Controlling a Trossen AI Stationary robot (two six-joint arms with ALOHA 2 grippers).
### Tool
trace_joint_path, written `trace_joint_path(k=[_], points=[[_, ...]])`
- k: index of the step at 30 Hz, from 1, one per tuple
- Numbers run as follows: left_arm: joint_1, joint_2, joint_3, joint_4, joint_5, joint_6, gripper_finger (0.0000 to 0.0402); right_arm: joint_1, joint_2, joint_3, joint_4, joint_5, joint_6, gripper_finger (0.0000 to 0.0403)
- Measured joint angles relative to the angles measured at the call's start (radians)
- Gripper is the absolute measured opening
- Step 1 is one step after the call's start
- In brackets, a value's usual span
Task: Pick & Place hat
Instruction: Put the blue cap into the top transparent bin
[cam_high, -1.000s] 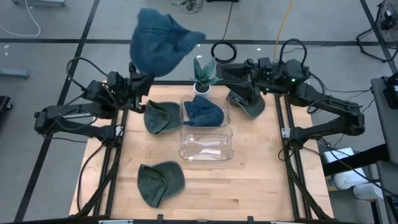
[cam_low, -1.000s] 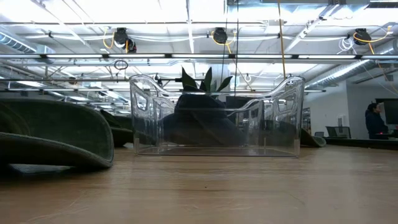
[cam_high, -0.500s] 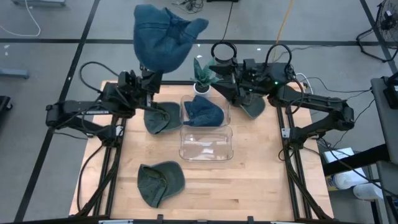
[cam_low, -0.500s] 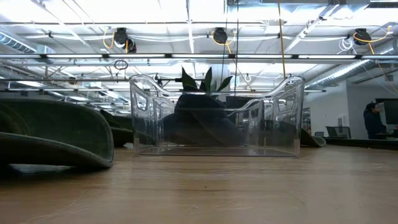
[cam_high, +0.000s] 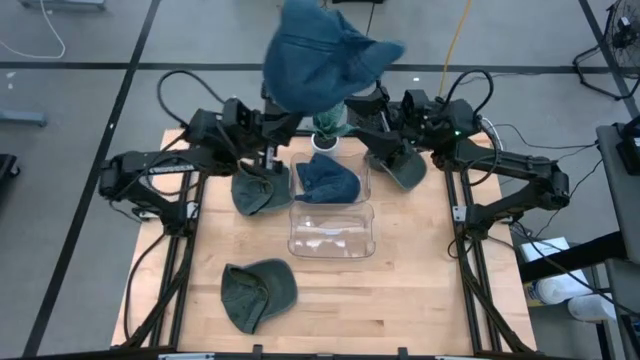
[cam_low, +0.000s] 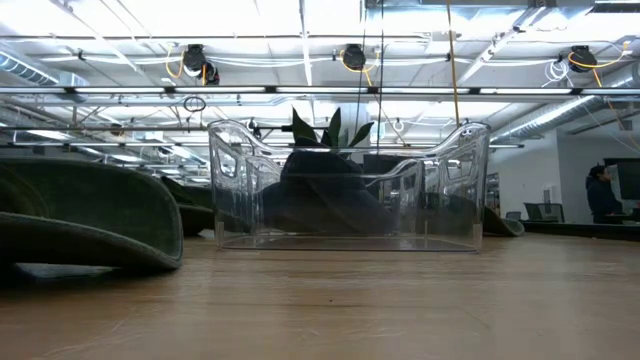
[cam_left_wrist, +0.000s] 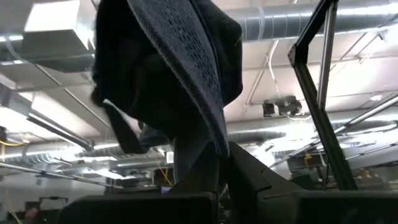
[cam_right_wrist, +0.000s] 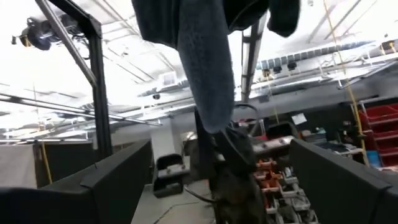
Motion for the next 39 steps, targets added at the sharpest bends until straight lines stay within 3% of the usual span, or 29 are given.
trace_joint_path(k=[14, 17, 25, 34, 39], points=[[0.0, 0.1, 0.032, 0.01, -0.021, -0.071, 0.0011, 0.046, -0.018, 0.009, 0.017, -0.033, -0.077, 0.0367], [0.002, 0.101, 0.032, 0.006, -0.028, -0.071, 0.0011, 0.051, -0.018, 0.009, 0.019, -0.065, -0.078, 0.0351], [0.0, 0.098, 0.033, -0.039, -0.035, -0.072, 0.001, 0.06, -0.016, 0.008, 0.019, -0.065, -0.072, 0.0227], [-0.001, 0.098, 0.034, -0.07, -0.038, -0.076, 0.0019, 0.059, -0.016, 0.007, 0.021, -0.059, -0.074, 0.0026], [0.001, 0.098, 0.034, -0.089, 0.015, -0.119, 0.0023, 0.059, -0.022, 0.007, 0.016, -0.068, -0.053, 0.0006]])
